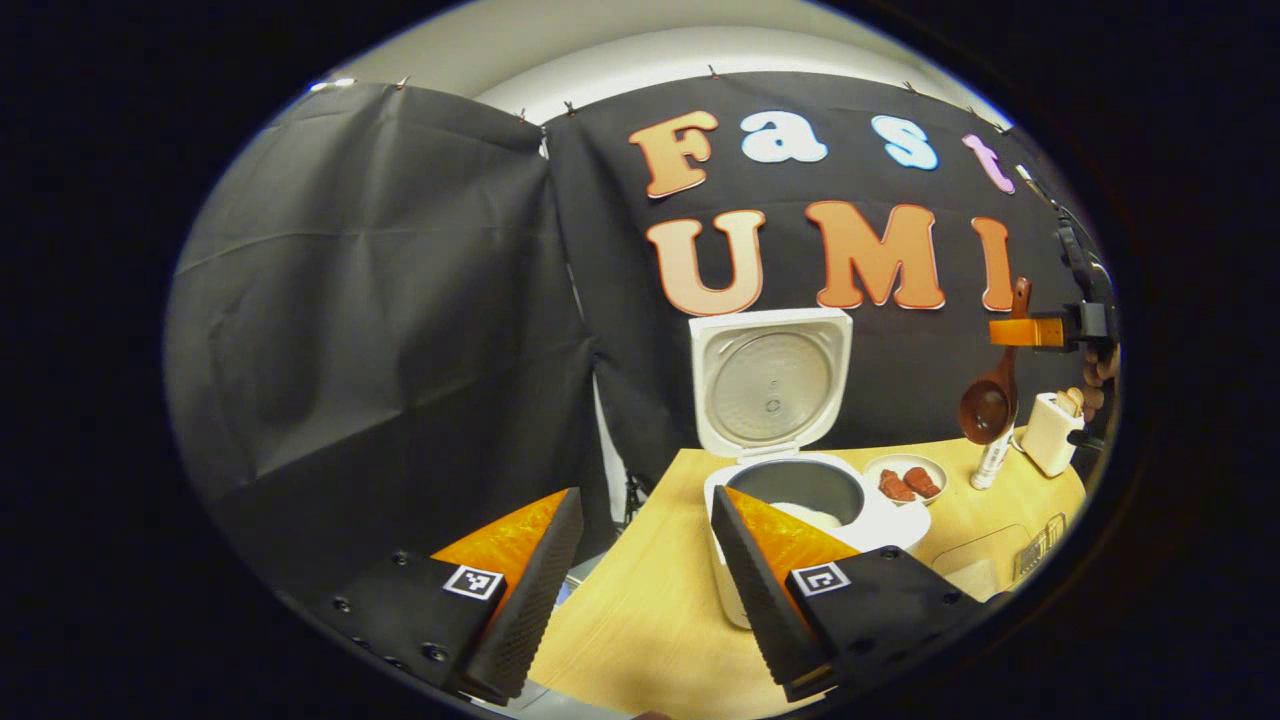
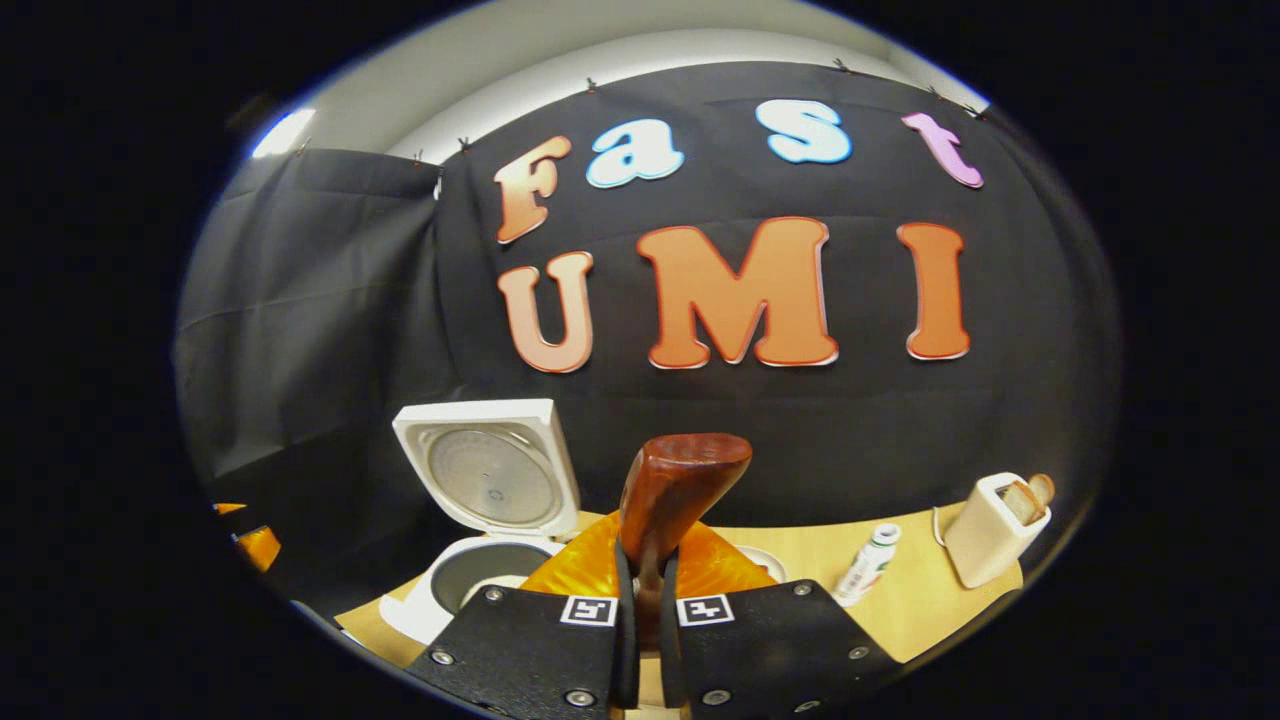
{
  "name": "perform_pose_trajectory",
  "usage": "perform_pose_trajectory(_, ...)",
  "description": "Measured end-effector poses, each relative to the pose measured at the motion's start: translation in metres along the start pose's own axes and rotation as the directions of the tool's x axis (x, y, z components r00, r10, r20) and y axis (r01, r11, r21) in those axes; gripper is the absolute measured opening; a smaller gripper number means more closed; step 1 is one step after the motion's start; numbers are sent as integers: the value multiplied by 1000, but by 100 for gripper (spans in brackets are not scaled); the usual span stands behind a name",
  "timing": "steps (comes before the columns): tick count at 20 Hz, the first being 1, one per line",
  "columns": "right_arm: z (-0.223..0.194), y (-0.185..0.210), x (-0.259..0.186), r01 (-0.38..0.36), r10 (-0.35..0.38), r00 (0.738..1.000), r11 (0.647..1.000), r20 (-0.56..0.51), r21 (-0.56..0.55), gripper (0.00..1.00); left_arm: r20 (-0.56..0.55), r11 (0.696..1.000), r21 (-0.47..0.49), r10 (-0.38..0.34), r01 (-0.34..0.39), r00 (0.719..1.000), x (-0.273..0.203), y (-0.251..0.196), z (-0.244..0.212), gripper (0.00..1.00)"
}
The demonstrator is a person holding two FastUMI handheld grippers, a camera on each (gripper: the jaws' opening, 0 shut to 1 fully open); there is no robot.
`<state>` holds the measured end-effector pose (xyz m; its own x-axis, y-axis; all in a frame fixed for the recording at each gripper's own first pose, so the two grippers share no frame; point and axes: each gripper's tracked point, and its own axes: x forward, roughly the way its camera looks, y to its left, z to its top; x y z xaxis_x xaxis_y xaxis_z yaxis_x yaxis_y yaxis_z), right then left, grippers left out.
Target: Close the left gripper, press the button to open the rice cooker; take a wooden spoon from the chopstick holder with the right hand, scoop a spoonful of rice and pour it into the rice cooker, then put the wooden spoon back into the chopstick holder.
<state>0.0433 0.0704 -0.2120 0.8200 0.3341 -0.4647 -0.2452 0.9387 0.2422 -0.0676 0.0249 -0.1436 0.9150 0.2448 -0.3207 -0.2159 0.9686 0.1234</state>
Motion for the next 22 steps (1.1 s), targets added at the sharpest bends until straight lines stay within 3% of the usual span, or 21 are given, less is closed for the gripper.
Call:
perform_pose_trajectory(2,-15,-39,-18,72,-72,997,997,-23,-2,8,12,998,12,-54,54,998,3,-27,8,89)
perform_pose_trajectory(3,-24,-58,-28,110,-109,993,994,-39,1,8,16,997,20,-80,80,997,5,-41,11,84)
perform_pose_trajectory(5,-42,-91,-50,177,-175,982,984,-77,21,8,14,992,31,-126,126,992,6,-63,14,89)
perform_pose_trajectory(8,-64,-135,-85,266,-259,959,963,-119,49,8,27,983,38,-183,182,983,5,-90,25,85)
perform_pose_trajectory(10,-79,-160,-107,313,-302,941,948,-151,57,8,33,977,36,-212,211,977,6,-106,30,89)
perform_pose_trajectory(14,-103,-192,-142,377,-353,914,922,-200,93,8,38,967,28,-253,252,967,9,-135,40,89)
perform_pose_trajectory(15,-109,-197,-148,386,-358,910,916,-210,110,8,38,966,30,-259,258,965,9,-141,42,85)
perform_pose_trajectory(16,-118,-200,-152,392,-359,906,912,-224,123,8,37,965,35,-261,260,965,8,-146,41,89)
perform_pose_trajectory(17,-127,-203,-157,399,-362,901,907,-239,133,8,37,963,39,-267,266,963,7,-151,43,85)
perform_pose_trajectory(22,-168,-218,-160,431,-368,883,881,-292,196,10,35,957,73,-283,280,958,4,-164,48,89)
